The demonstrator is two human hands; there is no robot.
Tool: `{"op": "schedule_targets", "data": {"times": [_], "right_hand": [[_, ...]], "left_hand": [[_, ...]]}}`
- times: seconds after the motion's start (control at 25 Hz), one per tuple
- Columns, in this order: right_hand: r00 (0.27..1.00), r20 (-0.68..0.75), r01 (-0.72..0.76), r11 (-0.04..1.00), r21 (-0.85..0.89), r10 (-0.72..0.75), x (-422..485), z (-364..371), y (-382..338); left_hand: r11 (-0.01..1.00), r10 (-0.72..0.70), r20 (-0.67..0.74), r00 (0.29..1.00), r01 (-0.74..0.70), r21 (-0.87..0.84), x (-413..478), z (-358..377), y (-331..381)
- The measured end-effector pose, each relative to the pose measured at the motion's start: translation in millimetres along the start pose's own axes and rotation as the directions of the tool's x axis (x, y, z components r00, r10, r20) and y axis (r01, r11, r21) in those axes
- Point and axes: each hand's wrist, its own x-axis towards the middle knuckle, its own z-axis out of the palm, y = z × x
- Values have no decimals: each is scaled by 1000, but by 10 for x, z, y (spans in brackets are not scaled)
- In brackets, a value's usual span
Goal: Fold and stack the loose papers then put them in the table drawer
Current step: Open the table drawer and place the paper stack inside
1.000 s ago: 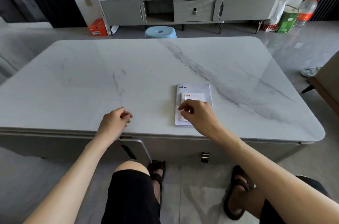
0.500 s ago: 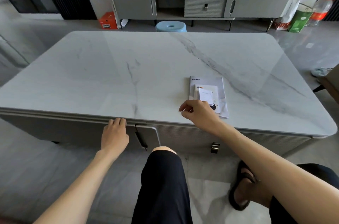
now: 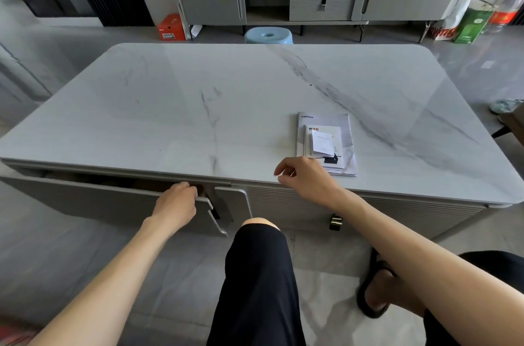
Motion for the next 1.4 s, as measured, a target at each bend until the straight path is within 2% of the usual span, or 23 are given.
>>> {"op": "schedule_targets", "data": {"times": [0.08,0.48,0.64,0.76,0.84,0.92,1.0,1.04,1.12,1.24,1.4], "right_hand": [[1000,6,4,1000,-2,-4,-12,6,-4],[998,53,20,1000,-19,-19,-63,54,-54],[998,67,21,1000,-20,-19,-73,20,-32],[997,75,24,1000,-12,-23,-68,-2,25],[999,37,9,1000,4,-9,-60,-43,90],[995,-88,-47,999,25,50,-17,-144,207],[961,-237,-136,990,46,143,67,-276,371],[939,-289,-176,982,63,187,133,-353,470],[915,-330,-220,973,76,233,262,-470,631],[916,-336,-231,973,3,218,529,-541,880],[932,-267,-271,960,-66,245,790,-456,1168]], "left_hand": [[999,-34,88,996,33,17,-88,-19,-17],[974,-85,285,955,20,224,-330,-38,-106],[982,-100,434,895,19,186,-389,-136,-68],[993,-102,574,813,51,104,-406,-233,-33],[995,-97,611,786,73,65,-389,-283,-1],[999,-20,497,867,35,-22,-285,-352,90],[966,74,266,961,-3,-259,-118,-459,302],[911,89,167,982,-12,-413,-21,-531,490],[735,74,62,995,-13,-678,168,-682,928],[564,89,81,993,17,-826,530,-792,1606],[525,49,166,985,116,-843,925,-787,2231]]}}
